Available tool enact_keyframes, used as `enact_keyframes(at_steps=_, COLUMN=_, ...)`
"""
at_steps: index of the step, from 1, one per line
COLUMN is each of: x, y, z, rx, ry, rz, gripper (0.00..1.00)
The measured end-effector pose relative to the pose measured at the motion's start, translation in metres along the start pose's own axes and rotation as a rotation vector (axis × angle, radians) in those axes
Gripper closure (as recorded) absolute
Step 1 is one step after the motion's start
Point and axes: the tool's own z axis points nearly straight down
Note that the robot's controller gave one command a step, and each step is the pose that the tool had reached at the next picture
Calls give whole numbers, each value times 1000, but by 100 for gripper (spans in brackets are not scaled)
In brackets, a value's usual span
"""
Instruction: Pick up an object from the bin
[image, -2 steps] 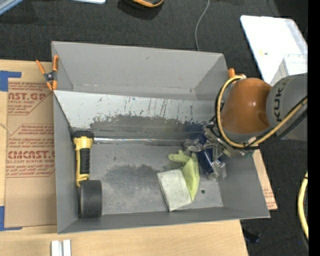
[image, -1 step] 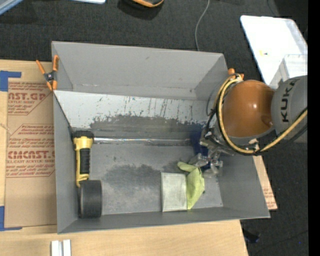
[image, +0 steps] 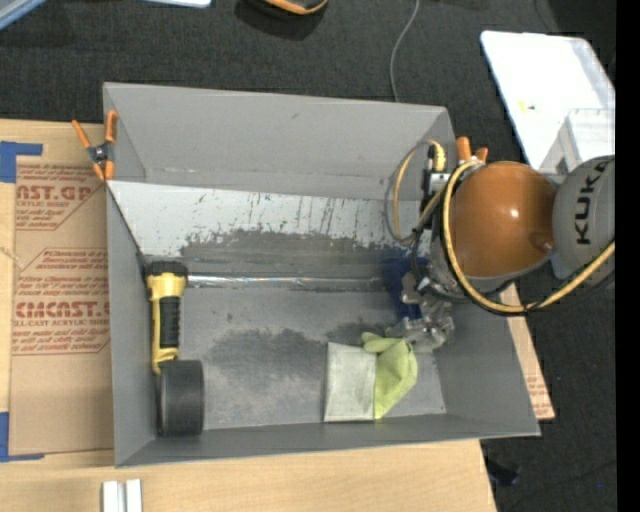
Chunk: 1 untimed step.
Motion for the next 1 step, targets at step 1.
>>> enact_keyframes(at_steps=1, x=-2, y=-3, z=1, rx=1, ry=-2, rz=173, gripper=100)
